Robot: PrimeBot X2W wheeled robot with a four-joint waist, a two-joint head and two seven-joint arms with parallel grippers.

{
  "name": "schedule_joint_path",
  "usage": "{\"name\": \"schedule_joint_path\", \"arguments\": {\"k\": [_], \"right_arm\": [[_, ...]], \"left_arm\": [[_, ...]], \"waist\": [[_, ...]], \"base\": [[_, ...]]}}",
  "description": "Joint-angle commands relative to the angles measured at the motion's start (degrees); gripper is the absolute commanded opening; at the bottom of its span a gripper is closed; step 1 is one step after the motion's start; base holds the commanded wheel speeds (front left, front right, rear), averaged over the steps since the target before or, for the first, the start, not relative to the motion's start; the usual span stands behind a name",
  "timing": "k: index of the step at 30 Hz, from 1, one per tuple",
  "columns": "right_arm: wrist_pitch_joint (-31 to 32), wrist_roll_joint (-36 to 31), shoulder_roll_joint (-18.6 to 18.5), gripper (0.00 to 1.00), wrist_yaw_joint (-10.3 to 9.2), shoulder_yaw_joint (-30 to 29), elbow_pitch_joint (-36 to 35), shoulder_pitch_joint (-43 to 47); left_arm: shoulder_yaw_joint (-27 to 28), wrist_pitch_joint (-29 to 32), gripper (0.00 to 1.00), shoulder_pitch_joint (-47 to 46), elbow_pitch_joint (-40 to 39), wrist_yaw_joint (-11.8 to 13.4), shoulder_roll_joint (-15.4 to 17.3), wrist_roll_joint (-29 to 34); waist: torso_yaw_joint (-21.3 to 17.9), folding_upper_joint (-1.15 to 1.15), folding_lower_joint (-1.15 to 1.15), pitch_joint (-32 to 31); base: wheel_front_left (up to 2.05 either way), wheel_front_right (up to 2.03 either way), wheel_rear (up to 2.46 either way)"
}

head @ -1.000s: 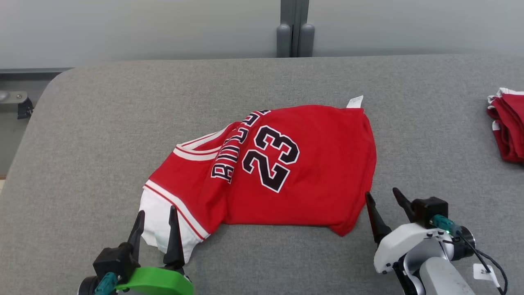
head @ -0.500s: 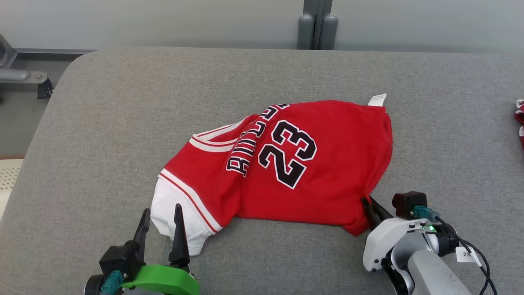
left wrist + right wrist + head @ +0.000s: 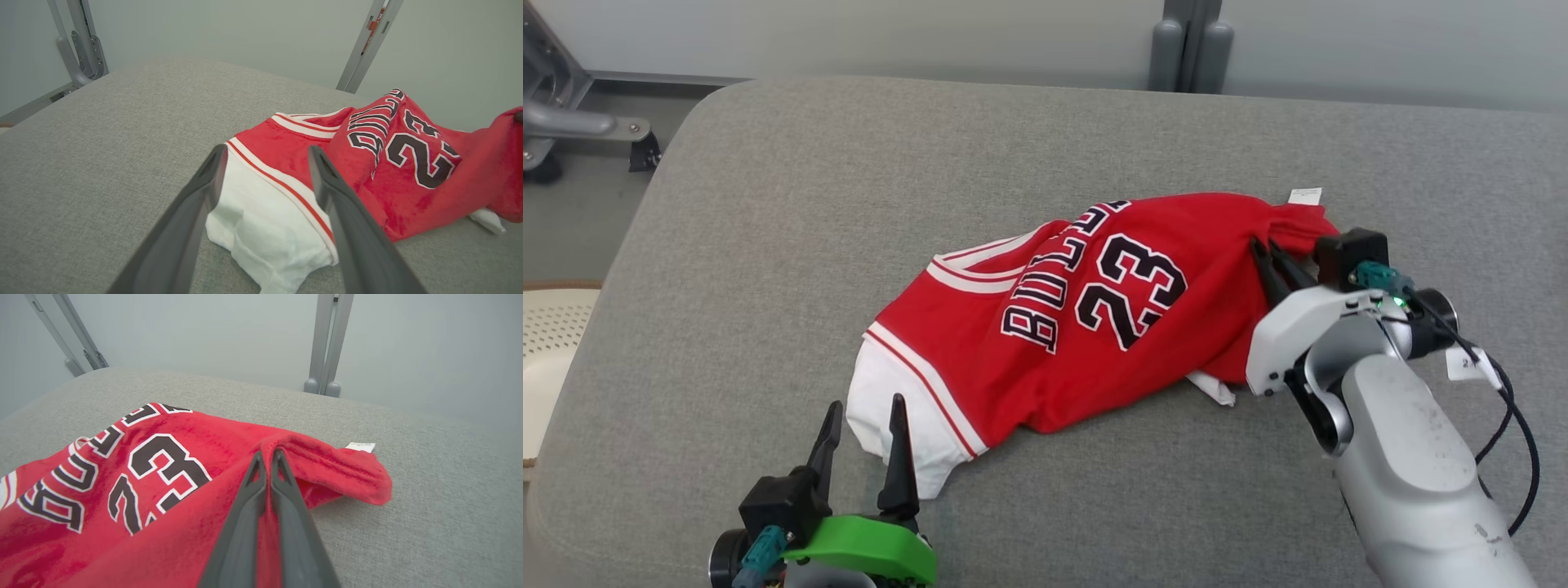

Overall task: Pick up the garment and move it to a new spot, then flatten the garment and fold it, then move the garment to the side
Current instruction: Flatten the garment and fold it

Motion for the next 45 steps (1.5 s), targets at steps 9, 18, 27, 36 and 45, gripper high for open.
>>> {"name": "schedule_joint_path", "arguments": {"k": [9,18,27,36,45], "right_arm": [[1.09,-5.76,-0.44,0.0,-0.09,-0.2,13.13,-12.0],[-5.75,-3.34,-0.22,1.0,-0.09,4.19,23.91,-16.67],[-13.72,1.69,-0.22,1.0,-0.09,7.08,23.14,-13.96],[-14.76,2.23,-0.14,1.0,-0.09,2.68,14.8,-2.06],[-14.77,6.03,-0.14,1.0,-0.09,5.63,11.49,0.87]], "left_arm": [[-2.56,-0.27,1.0,-3.13,0.88,-0.95,-0.81,0.85],[-3.08,-0.26,1.0,-3.03,0.66,-0.59,-1.14,0.99],[-2.38,-0.25,1.0,-0.94,0.39,-0.74,-1.12,1.69],[-2.46,-0.26,1.0,-0.15,-0.14,-0.79,-0.92,2.38],[-2.98,-0.26,1.0,-1.9,0.26,-0.97,-0.7,3.0]], "waist": [[6.69,0.0,0.0,2.49],[7.48,0.0,0.0,2.33],[1.2,0.0,0.0,0.14],[-3.67,0.0,0.0,0.79],[-2.9,0.0,0.0,2.3]], "base": [[0.0,0.0,0.0],[0.0,0.0,0.0],[0.0,0.0,0.0],[0.0,0.0,0.0],[0.0,0.0,0.0]]}}
